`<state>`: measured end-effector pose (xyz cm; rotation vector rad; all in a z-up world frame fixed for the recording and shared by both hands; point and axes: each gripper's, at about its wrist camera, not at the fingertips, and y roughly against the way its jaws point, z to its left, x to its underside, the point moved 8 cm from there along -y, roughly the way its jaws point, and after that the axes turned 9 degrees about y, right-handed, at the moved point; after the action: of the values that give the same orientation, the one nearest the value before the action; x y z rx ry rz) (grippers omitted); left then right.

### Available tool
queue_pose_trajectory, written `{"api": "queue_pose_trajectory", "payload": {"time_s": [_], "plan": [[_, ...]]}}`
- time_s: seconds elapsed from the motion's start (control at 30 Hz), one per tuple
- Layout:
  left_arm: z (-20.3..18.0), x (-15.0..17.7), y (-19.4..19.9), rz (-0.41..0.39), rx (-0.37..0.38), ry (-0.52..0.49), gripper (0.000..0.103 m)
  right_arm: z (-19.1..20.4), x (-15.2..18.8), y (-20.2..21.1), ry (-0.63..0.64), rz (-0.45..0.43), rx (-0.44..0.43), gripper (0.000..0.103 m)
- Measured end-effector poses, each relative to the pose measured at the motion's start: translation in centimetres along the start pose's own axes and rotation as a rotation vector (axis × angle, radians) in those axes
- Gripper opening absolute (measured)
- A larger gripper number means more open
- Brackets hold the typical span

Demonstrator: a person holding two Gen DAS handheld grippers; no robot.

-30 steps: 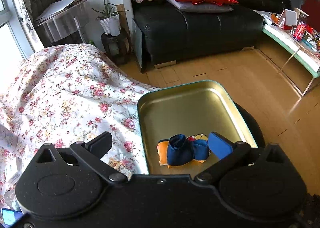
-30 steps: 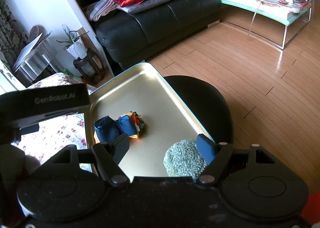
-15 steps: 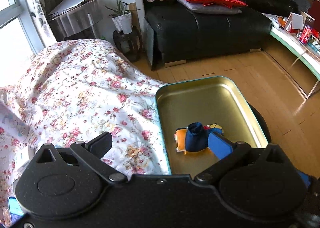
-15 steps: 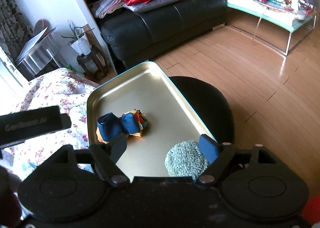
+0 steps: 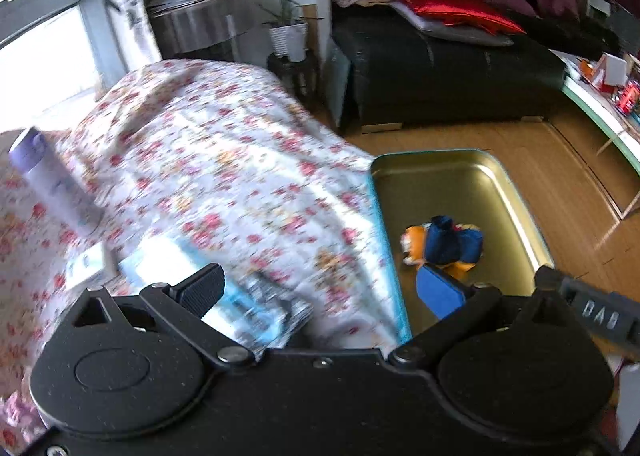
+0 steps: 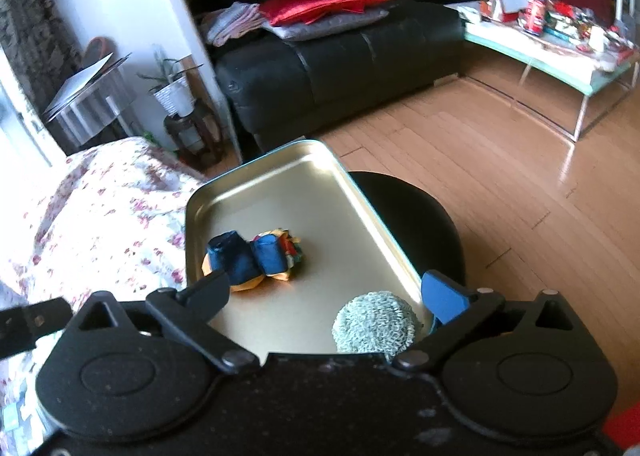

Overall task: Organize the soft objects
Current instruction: 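Open the left tool to release the socks into the gold tray, then move both tools back over the bedspread toward the pink pouch and tissue packs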

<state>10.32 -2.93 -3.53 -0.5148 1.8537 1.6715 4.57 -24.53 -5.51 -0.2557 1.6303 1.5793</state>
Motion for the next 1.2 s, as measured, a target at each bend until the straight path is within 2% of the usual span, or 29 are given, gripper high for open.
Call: {"api": "queue_pose_trajectory", "payload": {"time_s": [0.27, 0.47, 0.67, 0.93, 1.2], "plan": [[6.5, 2.1, 3.1, -0.013, -0.056, 0.079, 0.099, 3.0, 0.9, 1.4, 0.161, -0.030, -0.022, 0.103], [12.6, 4.5, 5.0, -0.001, -0.114, 0.154, 0.099, 7.0, 3.1, 3.4, 0.293, -0.055, -0.137, 0.103], [19.0, 7.6, 6.5, 0.008, -0.206, 0.233, 0.099, 10.8, 4.9, 4.8, 0.452, -0.068, -0.161, 0.103], [25.3, 12.2, 8.0, 0.007, -0.337, 0.306, 0.099, 15.3, 9.6, 7.1, 0.567, -0.014, -0.291, 0.102], [28.6, 15.8, 7.3, 0.043, -0.365, 0.402, 0.099, 18.3, 13.3, 7.7, 0.569, 0.118, -0.412, 0.094]]}}
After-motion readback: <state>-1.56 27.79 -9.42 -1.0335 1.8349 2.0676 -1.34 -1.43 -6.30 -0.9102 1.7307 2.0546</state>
